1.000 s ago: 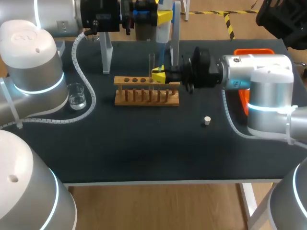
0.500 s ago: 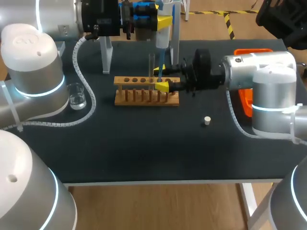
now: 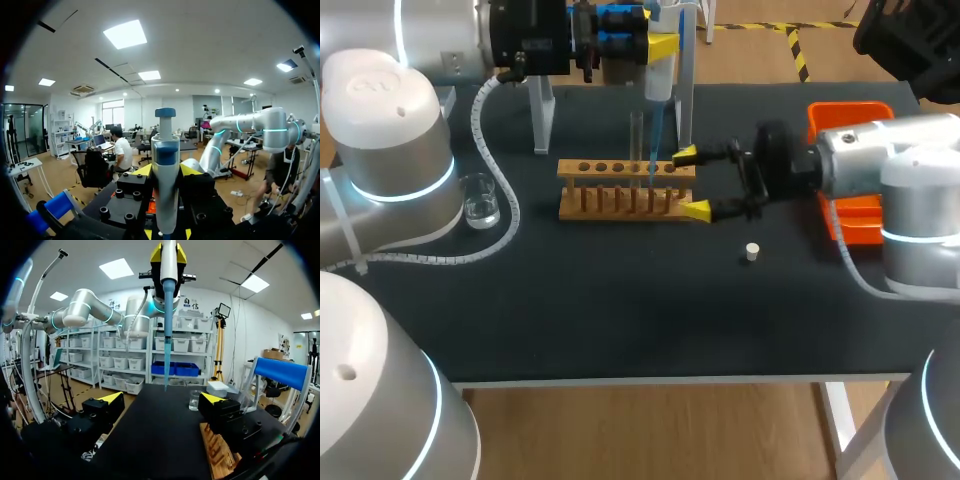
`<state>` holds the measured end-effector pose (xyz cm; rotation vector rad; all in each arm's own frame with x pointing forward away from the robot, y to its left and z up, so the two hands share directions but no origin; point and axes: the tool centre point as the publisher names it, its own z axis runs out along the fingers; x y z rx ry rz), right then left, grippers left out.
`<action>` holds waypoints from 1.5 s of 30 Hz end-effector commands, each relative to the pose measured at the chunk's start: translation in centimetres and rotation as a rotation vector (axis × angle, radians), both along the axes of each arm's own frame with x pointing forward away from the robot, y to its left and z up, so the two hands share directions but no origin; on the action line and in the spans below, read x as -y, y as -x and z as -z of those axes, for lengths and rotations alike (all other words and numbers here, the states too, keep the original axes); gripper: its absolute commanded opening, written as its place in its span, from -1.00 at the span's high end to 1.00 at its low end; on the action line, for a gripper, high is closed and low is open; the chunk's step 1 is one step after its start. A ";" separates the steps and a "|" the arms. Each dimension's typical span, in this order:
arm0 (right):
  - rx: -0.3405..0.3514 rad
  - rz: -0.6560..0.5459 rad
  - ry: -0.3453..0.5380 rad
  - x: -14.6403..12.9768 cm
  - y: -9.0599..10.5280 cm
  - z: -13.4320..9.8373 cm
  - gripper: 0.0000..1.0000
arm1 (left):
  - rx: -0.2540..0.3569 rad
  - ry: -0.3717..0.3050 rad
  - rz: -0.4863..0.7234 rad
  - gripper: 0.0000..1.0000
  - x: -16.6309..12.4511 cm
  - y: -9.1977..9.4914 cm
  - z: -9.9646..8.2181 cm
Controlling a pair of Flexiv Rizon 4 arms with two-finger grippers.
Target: Invert the test tube, pick up the pipette, mount the tip to pipette, aspirate from beaker and dispense into the tube, eject the tip, return the pipette, and cap with the stopper.
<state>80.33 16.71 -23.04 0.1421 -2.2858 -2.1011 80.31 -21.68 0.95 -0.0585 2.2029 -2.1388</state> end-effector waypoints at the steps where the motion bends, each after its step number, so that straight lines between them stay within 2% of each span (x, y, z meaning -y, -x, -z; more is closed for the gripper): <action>1: 0.003 0.009 0.012 2.7 0.5 0.3 -1.00 | 0.002 0.003 0.000 1.00 -0.1 0.0 0.0; 10: 0.016 0.015 0.019 4.1 0.9 0.2 -1.00 | 0.002 0.003 0.000 1.00 -0.1 0.0 0.0; 39: 0.016 0.015 0.019 4.1 0.9 0.2 -1.00 | 0.002 0.003 0.000 1.00 -0.1 0.0 0.0; 45: 0.016 0.015 0.019 4.1 0.9 0.2 -1.00 | 0.018 -0.012 -0.061 1.00 -3.3 1.1 0.9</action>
